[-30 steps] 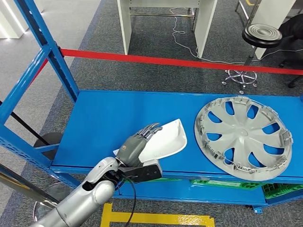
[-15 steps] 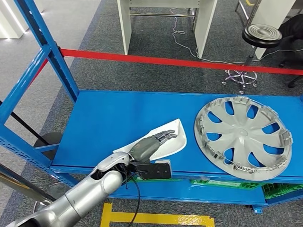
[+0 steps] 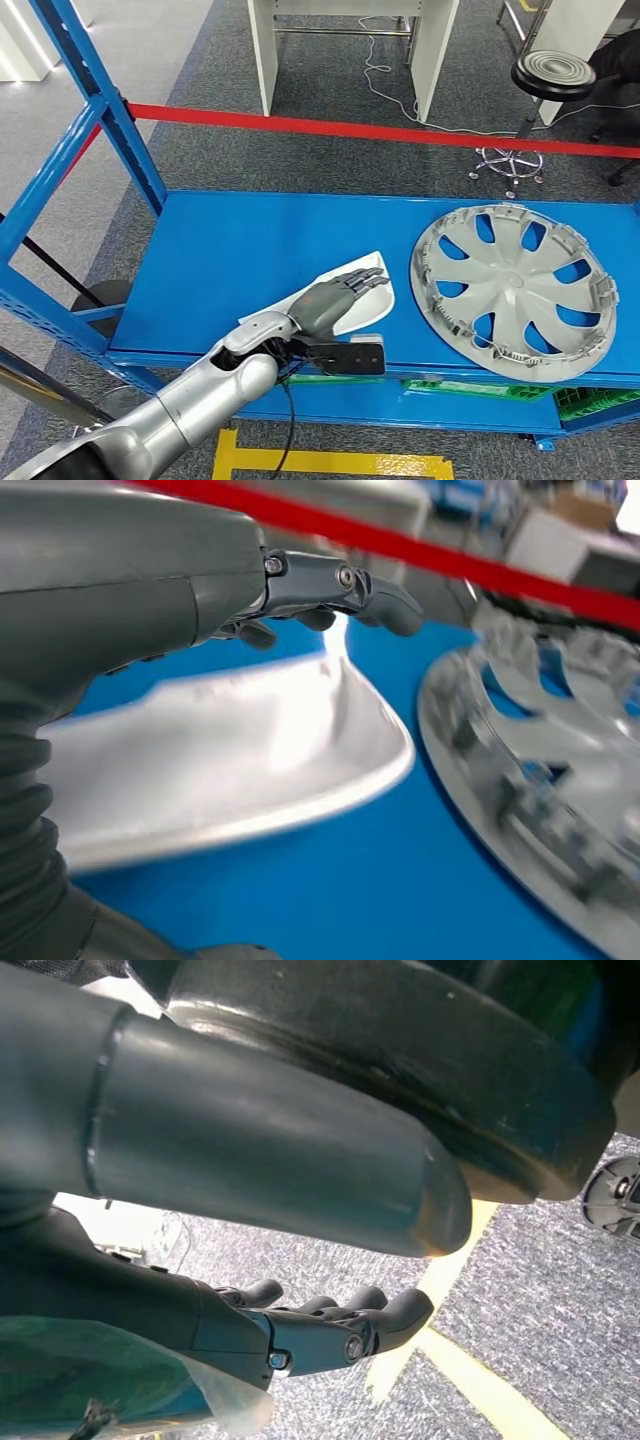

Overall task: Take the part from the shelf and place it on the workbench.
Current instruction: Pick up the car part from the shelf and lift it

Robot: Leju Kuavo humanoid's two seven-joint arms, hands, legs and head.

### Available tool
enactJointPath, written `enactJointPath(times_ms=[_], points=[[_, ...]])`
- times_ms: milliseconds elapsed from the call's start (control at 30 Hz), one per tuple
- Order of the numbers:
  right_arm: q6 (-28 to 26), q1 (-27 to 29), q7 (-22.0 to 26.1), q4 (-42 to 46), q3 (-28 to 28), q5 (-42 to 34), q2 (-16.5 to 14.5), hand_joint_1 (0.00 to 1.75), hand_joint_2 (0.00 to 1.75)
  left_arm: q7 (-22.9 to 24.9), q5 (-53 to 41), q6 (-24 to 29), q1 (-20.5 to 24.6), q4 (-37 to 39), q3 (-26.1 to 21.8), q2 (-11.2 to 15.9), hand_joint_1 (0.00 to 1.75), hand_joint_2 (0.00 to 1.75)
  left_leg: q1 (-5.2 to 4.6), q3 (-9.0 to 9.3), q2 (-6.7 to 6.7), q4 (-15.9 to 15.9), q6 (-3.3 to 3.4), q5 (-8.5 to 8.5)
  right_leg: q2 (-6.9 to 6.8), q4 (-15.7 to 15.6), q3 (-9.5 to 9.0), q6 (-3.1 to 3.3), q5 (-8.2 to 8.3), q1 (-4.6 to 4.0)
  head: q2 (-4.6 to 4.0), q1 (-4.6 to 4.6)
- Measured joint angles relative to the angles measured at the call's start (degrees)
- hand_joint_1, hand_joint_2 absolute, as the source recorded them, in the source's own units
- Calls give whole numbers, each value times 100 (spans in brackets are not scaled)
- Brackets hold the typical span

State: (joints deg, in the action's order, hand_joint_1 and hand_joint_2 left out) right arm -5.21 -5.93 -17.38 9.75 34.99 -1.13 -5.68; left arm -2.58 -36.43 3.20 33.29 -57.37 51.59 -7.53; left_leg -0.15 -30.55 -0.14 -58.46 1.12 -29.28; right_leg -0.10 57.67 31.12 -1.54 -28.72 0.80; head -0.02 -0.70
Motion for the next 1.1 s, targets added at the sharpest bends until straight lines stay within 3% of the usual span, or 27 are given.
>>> enactJointPath(times_ms=[200, 433, 1100], points=[[-17, 3, 19, 0, 0, 20, 0, 0, 0, 433, -939, 890, 115, 186, 95, -25, 0, 175, 0, 0, 0, 0, 0, 1, 0, 1, -1, 0, 1, 0, 0, 1], [-105, 11, 77, 0, 0, 22, -3, 0, 0, 1061, -2081, 1440, 126, 412, 132, -20, 0, 175, 0, 0, 0, 0, 0, 0, 0, 1, -1, 0, 0, 0, 0, 1], [-110, 13, 87, 0, 0, 66, -33, 0, 0, 1286, -2433, 1164, 113, 803, 64, -24, 0, 175, 0, 0, 0, 0, 0, 0, 0, 1, -1, 0, 0, 0, 0, 1]])
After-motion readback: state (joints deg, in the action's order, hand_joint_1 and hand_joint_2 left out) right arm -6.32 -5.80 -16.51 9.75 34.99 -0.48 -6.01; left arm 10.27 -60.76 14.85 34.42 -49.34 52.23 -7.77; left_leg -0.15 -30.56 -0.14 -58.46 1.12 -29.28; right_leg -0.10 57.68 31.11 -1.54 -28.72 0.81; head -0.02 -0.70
